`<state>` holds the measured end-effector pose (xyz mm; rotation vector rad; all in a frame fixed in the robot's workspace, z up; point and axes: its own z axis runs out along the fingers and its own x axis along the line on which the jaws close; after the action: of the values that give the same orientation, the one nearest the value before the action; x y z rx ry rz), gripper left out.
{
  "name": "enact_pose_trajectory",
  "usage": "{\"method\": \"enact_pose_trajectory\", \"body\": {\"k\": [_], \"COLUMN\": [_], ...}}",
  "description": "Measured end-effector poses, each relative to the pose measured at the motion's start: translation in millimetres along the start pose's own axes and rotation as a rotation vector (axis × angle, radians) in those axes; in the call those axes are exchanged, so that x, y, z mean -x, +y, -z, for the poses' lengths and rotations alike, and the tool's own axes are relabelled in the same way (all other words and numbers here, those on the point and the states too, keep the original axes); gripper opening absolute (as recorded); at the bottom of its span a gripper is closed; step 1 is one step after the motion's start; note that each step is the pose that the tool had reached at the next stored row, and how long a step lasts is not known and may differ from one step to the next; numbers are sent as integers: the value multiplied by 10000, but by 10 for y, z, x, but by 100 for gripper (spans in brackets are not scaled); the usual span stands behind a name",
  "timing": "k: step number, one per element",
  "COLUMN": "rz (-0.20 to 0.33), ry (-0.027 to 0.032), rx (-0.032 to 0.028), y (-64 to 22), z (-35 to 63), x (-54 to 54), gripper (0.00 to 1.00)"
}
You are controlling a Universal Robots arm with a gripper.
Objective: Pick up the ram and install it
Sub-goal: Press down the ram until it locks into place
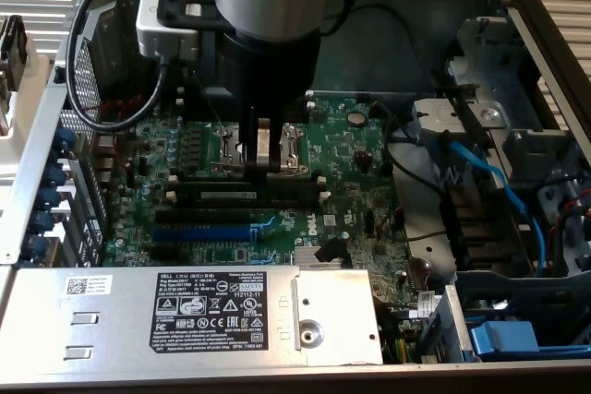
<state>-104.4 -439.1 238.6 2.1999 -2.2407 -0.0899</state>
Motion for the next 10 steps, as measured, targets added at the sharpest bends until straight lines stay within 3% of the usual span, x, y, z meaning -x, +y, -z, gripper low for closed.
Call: {"method": "enact_pose_trajectory", "body": {"k": [10], "rz": [4], "ry": [-2], "rx": [-19], "y": [-3], "z": [-9], "x": [2], "gripper": [10]}}
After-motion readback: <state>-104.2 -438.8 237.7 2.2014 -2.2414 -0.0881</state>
